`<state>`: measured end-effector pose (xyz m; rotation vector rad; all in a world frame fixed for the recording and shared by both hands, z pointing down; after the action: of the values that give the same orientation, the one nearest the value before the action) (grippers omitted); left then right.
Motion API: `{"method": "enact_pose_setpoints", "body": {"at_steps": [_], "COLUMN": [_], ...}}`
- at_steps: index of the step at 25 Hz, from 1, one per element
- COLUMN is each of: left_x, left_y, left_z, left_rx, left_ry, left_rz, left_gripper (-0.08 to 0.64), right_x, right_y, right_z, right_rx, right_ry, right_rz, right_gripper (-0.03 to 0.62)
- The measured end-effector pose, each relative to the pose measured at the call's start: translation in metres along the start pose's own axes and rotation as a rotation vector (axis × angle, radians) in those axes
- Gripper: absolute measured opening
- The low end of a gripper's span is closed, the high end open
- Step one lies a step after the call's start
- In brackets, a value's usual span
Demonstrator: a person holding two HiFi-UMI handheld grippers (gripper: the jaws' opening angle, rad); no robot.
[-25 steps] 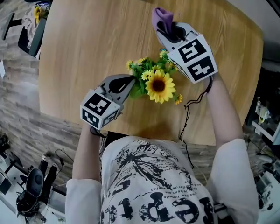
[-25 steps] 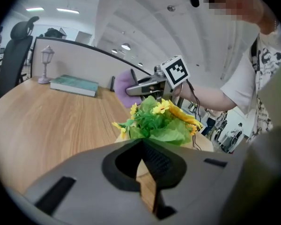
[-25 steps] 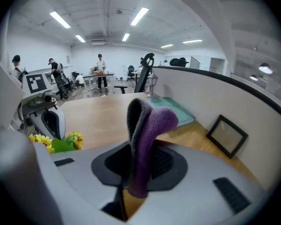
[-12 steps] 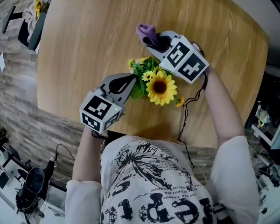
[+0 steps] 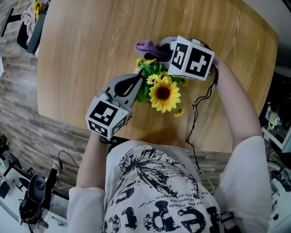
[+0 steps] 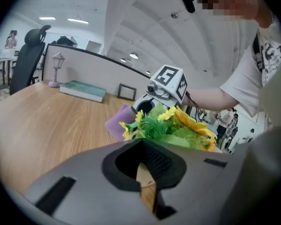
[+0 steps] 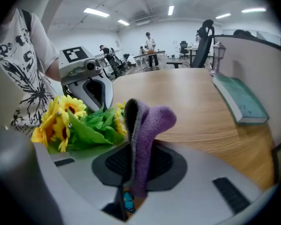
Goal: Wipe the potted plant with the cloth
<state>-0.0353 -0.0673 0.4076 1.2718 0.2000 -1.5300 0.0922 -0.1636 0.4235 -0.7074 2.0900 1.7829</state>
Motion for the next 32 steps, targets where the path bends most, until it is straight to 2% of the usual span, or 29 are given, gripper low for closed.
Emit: {"method": "enact_pose_setpoints", "body": {"at_steps": [6,11,23,32], "left_x": [0.001,0.002,-0.002,-0.002], "left_y": [-0.002,0.002,-0.002,-0.003], "left_z": [0.002,0.004,0.003,0.004], "left_rx": [0.003,-0.001,0.008,-0.008], "left_ry": [0.028,0.037,0.024,0.049], "left_rz": [0.008,0.008,0.000,-0.006], "left_gripper": [0.002,0.002,0.002,0.002], "right_x": [-0.005,-0.015,-0.036,-0.053], "right_y": [0.004,0.005,0.000,-0.006], "right_z": [-0.001,0.001,0.025,0.042], "right_rx": [0.060,0.088,0.128,0.147], "right_ry": [-0.072,-0.105,-0.090,-0.012], "right_rz": [0.086,0.105,0.123,0.130], "right_gripper": [0.071,0.070,0.072,0.072]}}
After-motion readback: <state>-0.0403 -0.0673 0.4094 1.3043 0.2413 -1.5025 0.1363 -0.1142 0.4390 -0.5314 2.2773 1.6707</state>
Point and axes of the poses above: the fingertips, and each gripper's own axes: y forward along the fingers, z to its left, x out of its top, the point moved 8 cm from there along -y, backward along the fingers, and after that the axes turned 5 degrees about -x, right-handed, at the moved point
